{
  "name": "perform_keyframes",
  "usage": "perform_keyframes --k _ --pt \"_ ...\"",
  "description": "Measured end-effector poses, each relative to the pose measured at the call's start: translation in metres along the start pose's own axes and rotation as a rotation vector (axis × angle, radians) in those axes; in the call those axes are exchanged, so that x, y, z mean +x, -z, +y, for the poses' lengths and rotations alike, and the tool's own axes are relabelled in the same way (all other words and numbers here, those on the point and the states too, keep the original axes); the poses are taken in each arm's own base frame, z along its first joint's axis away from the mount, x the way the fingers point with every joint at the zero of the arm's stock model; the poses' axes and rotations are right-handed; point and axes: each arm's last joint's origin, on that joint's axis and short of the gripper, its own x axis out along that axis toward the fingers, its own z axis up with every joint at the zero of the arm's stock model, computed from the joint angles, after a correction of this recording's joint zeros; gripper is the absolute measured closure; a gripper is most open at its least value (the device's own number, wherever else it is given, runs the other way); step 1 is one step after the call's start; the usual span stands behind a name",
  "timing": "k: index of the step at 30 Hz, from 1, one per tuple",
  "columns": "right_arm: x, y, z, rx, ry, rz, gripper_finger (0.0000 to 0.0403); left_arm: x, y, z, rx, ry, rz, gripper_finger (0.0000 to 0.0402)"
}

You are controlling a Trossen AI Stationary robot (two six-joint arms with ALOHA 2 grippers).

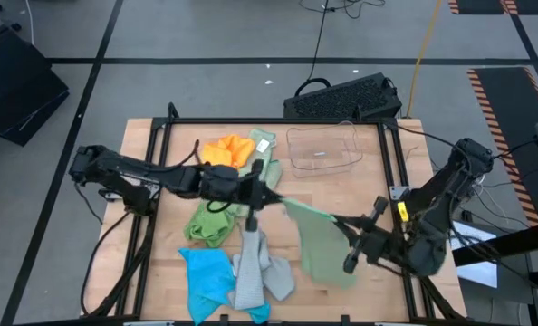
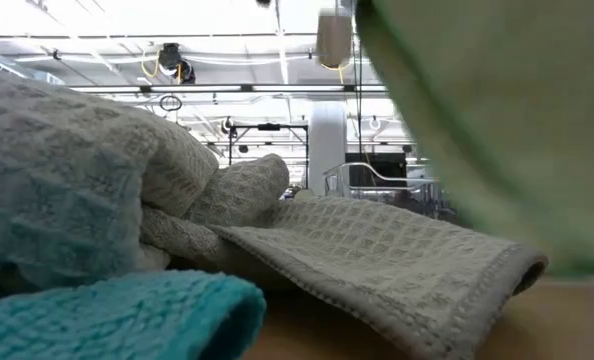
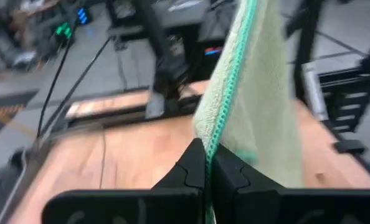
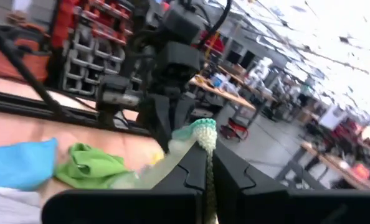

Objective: Fold microfiber towels
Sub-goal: Fold the bottom light green microfiber towel

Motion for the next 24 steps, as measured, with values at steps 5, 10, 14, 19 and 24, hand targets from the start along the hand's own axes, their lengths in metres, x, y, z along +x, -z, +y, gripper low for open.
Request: perform_keyframes --k 5,10,14,19,24 --pt "0.01 0.043 -0.004 0.043 0.037 0.039 0.0399 0.026 0.033 0.02 -0.068 0.023 0.054 0.0398" --pt "0.016 0.08 -0.012 0.16 0.002 0.048 0.0399 0.051 0.054 0.028 -0.1 0.041 0.086 0.0397" --pt "0.013 0.077 -0.013 0.229 -0.074 0.02 0.0399 0.051 0.044 0.018 -0.114 0.236 -0.026 0.0397" --pt "-0.002 0.043 -0.013 0.204 -0.134 -0.04 0.0399 0.031 0.002 -0.012 -0.049 0.547 -0.318 0.0397" --pt "-0.023 0.012 -0.009 0.185 -0.189 -0.087 0.0399 0.006 -0.045 -0.031 -0.11 0.593 -0.439 0.0398"
